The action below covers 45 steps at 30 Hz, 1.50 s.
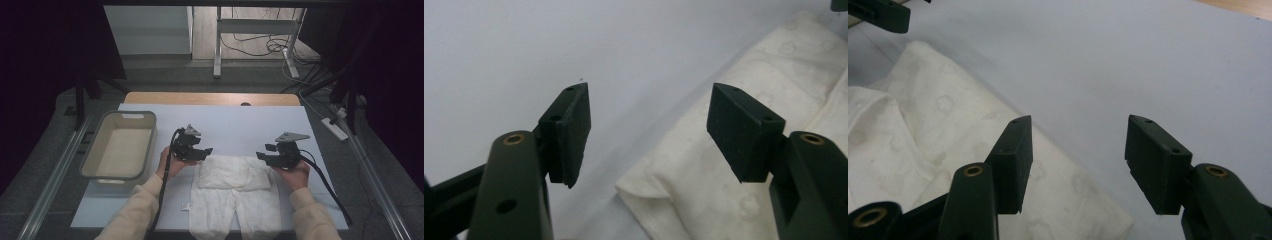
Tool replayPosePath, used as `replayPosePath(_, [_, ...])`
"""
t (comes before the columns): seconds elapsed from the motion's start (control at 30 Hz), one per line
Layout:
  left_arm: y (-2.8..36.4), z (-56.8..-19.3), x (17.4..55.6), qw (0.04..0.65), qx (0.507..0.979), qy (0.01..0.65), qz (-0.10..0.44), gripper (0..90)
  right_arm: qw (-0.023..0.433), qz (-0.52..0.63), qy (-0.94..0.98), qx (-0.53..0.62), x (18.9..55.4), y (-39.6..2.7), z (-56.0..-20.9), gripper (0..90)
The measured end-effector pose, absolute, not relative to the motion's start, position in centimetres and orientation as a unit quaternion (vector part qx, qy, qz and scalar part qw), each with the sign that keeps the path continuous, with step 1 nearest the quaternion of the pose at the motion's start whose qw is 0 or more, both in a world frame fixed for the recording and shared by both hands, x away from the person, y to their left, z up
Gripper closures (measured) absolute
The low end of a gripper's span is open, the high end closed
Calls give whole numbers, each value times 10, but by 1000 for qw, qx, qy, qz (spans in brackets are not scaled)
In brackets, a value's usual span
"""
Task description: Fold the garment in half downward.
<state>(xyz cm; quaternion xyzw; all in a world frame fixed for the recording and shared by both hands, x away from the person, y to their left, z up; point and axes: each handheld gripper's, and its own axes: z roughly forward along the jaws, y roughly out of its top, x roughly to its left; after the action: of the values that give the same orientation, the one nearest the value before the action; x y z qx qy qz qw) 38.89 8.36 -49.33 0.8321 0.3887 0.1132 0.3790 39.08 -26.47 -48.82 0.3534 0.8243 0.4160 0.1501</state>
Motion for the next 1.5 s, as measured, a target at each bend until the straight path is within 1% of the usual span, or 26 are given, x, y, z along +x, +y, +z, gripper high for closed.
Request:
replayPosePath(0.27, [86, -500, 400, 365, 831, 403, 122, 349, 152, 408, 828, 353, 393, -268, -491, 443])
replayPosePath(0.47, [86, -506, 403, 355, 836, 405, 106, 350, 149, 392, 837, 353, 395, -268, -497, 444])
replayPosePath(1.0, [86, -512, 402, 337, 852, 391, 87, 339, 134, 370, 843, 366, 396, -276, -504, 434])
replayPosePath(1.23, [86, -519, 403, 329, 856, 391, 78, 339, 127, 348, 853, 368, 398, -275, -509, 408])
replayPosePath(1.5, [87, -526, 405, 320, 861, 389, 68, 338, 130, 333, 856, 372, 401, -276, -513, 370])
